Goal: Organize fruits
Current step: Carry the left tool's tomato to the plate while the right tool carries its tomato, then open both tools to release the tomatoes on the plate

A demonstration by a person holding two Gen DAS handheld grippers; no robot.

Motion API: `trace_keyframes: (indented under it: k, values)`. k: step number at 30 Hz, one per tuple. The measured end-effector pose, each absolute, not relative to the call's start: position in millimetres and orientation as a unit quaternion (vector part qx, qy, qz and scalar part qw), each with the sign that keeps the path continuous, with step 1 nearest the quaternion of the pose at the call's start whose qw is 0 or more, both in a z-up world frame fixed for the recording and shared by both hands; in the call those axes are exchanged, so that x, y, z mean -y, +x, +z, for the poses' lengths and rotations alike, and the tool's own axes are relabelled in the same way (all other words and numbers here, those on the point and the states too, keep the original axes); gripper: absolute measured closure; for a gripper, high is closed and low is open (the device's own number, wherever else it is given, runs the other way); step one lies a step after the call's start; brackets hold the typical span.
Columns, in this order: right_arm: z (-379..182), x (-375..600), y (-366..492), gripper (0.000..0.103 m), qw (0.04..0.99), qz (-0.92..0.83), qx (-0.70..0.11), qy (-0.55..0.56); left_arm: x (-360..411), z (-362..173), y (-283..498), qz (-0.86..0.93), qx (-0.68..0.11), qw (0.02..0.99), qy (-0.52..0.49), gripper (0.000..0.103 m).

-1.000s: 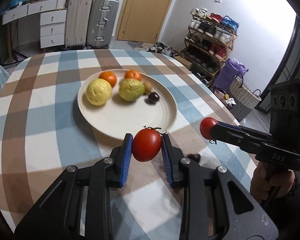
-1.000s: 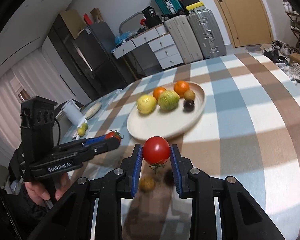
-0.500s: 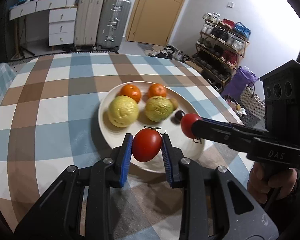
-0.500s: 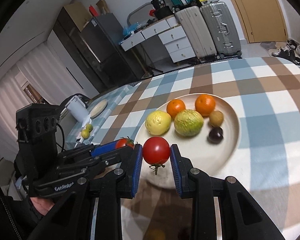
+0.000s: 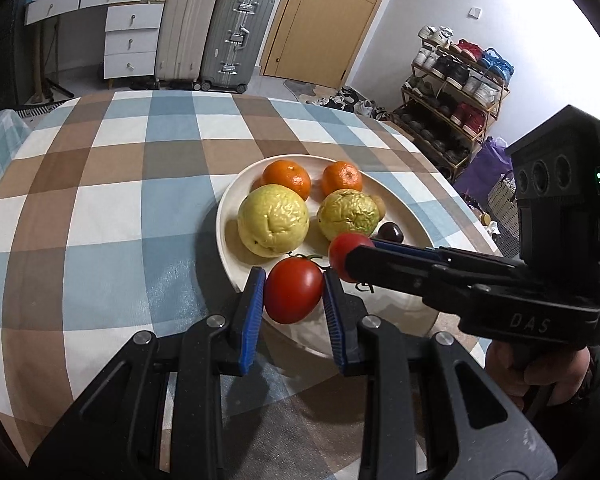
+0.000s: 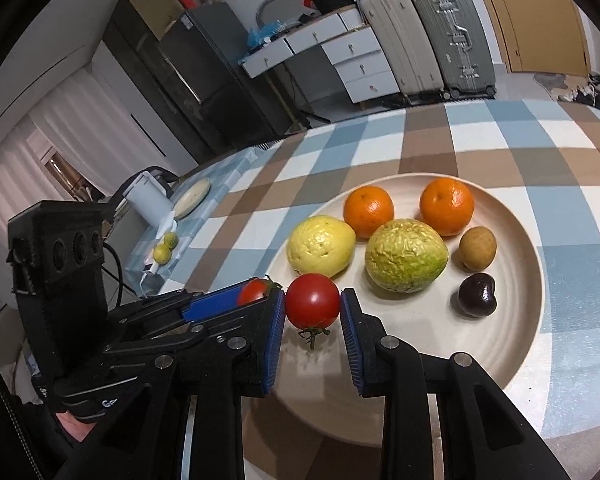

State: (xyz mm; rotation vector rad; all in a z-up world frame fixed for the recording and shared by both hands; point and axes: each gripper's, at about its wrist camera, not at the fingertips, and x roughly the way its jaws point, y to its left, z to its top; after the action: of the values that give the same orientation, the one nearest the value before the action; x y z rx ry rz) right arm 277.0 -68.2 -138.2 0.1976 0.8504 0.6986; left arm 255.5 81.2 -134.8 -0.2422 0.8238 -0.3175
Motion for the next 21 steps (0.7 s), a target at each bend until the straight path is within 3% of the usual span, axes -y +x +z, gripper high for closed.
trace_keyframes:
  k: [10, 13, 21]
  values:
    - [-151, 61, 291, 0.073, 0.843, 0.321, -0.422, 0.092, -83, -139, 259, -0.152, -0.389, 0.900, -0.122, 0.076]
    - [-147, 62, 290, 0.055, 0.850, 0.313, -0.414, 0.089, -83, -139, 259, -0.148, -0.390, 0.901, -0.121, 0.076]
    - [-119, 82, 269, 0.051, 0.864, 0.314, -0.380, 0.099, -84, -118, 244, -0.137, -0.371, 0.910, -0.121, 0.053]
